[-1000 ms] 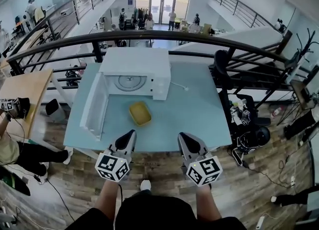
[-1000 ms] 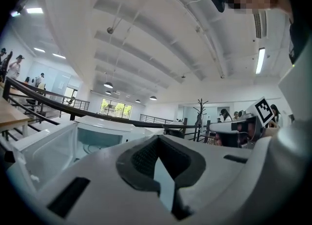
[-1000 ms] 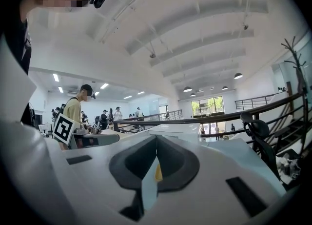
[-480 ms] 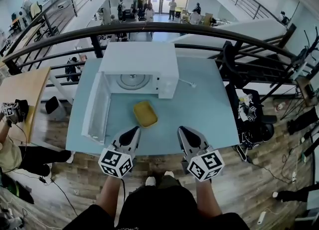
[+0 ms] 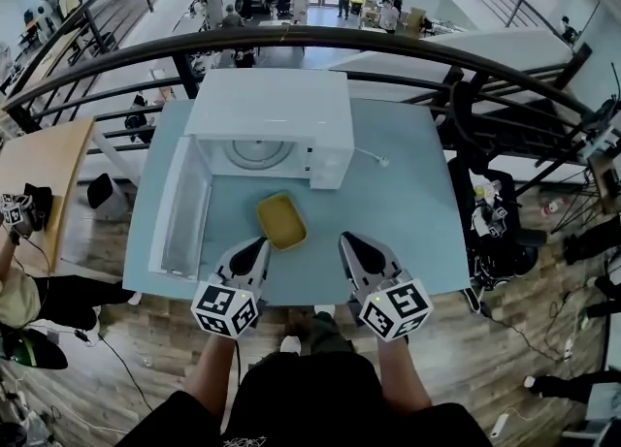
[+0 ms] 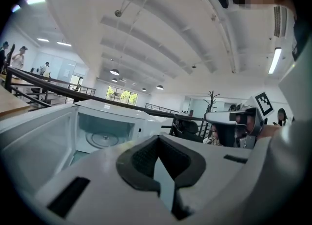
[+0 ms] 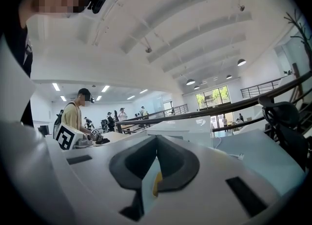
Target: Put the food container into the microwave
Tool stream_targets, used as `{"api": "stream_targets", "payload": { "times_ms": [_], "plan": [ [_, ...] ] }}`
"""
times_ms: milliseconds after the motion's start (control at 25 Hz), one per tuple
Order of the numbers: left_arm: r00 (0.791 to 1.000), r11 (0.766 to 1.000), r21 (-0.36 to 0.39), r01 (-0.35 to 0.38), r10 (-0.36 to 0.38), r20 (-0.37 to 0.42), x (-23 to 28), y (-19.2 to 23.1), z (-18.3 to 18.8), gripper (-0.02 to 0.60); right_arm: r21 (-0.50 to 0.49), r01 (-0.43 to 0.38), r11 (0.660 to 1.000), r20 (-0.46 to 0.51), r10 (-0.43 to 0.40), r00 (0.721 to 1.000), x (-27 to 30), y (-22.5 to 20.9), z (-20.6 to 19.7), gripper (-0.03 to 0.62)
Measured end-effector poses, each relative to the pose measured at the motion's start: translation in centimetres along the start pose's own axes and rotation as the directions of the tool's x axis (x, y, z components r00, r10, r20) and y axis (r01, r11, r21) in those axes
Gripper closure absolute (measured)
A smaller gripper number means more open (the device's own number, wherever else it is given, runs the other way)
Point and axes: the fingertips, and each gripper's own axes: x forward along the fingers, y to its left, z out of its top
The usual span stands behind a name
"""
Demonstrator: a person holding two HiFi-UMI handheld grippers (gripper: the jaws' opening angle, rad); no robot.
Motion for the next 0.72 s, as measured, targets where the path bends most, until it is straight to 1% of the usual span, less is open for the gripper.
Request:
{"api": "stream_targets", "payload": {
  "times_ms": [160,360,560,720],
  "plan": [
    [1.000,0.999,-0.045,-0.015,0.014,-0.012,2.1,1.2,-1.2,0.574,-0.035,-0.034,0.999,-0.023,0.033,0.999,2.5,-1.6,-0.6,0.589],
    [0.996,0.991,-0.109,-0.084,0.080,-0.040,4.1,3.0,-2.9,0.574,-0.071,-0.098,0.993,-0.062,0.094,0.994,5.3,-3.2,-1.5,0.589],
    [0.988,0.974,-0.171,-0.146,0.135,-0.076,6.0,4.0,-4.9,0.574,-0.095,-0.166,0.982,-0.130,0.153,0.980,7.6,-4.7,-3.4,0.589],
    [0.981,0.948,-0.258,-0.186,0.166,-0.096,7.0,4.9,-7.0,0.574,-0.091,-0.222,0.971,-0.166,0.205,0.965,8.9,-5.6,-5.0,0.589]
  ]
}}
